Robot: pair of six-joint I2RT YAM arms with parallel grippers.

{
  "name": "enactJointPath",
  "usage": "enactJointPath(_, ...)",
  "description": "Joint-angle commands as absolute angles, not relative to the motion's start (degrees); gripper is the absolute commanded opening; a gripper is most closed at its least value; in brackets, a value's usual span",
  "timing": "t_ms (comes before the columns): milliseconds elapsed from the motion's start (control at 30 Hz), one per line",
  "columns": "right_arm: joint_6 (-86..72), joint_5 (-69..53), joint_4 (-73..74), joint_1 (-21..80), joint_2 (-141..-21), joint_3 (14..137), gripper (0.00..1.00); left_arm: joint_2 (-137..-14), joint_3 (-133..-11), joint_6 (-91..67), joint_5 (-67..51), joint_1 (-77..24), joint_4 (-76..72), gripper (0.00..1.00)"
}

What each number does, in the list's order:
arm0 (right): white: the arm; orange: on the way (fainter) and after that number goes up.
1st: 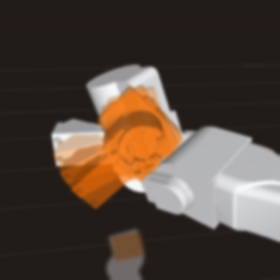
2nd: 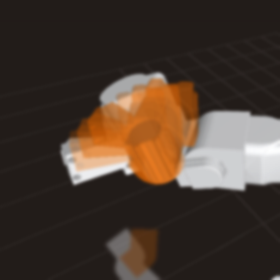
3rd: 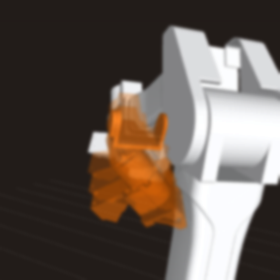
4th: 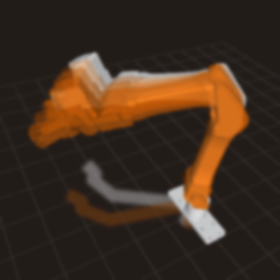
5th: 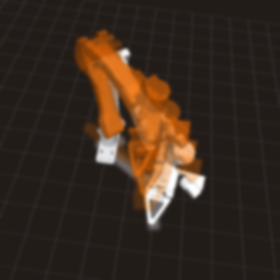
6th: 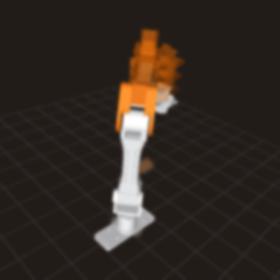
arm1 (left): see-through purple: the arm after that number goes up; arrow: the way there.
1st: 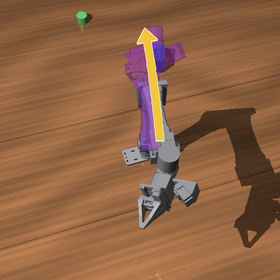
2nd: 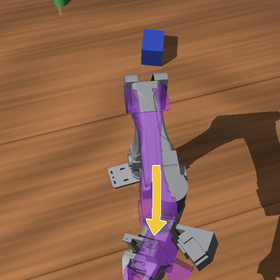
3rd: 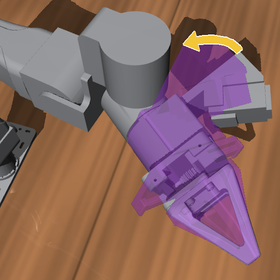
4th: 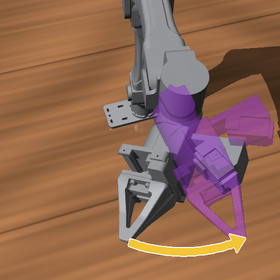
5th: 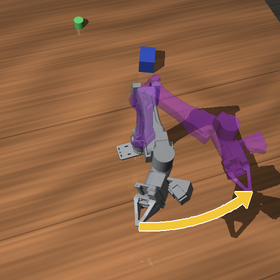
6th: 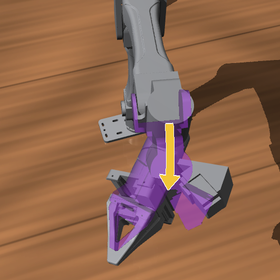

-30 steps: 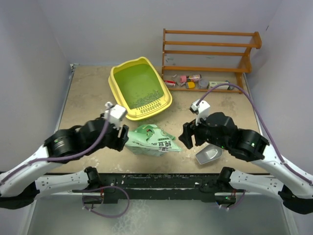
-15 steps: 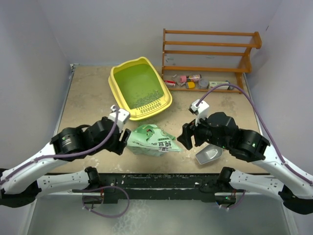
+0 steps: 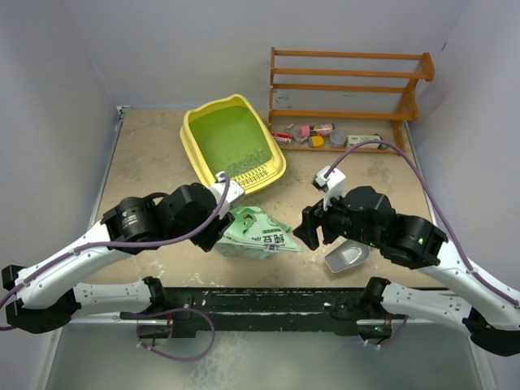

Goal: Fill the litter box with clean litter

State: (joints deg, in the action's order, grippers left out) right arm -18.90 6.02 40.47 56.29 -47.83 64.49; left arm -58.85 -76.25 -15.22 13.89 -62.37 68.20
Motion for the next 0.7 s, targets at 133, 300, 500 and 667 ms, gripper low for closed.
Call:
enactJointPath(133,-17.3,3.8,39.2,56.5,-47.7,63.6,0.72,-54.2,-72.2,8.4,14.5,-62.4,59.4,0.63)
enactJointPath(300,-16.7,4.3,39.6,56.6,-48.1,63.5,0.71,-51.4,-67.1,15.2,16.3,-62.4,61.8,0.65)
enactJointPath(500,-16.4,3.7,38.3,56.5,-49.3,63.4,0.72,-46.4,-60.8,18.1,10.8,-62.4,54.1,0.66)
enactJointPath(667,-16.6,2.5,37.9,56.6,-50.6,63.5,0.72,-46.4,-54.8,19.0,8.3,-62.4,50.0,0.66)
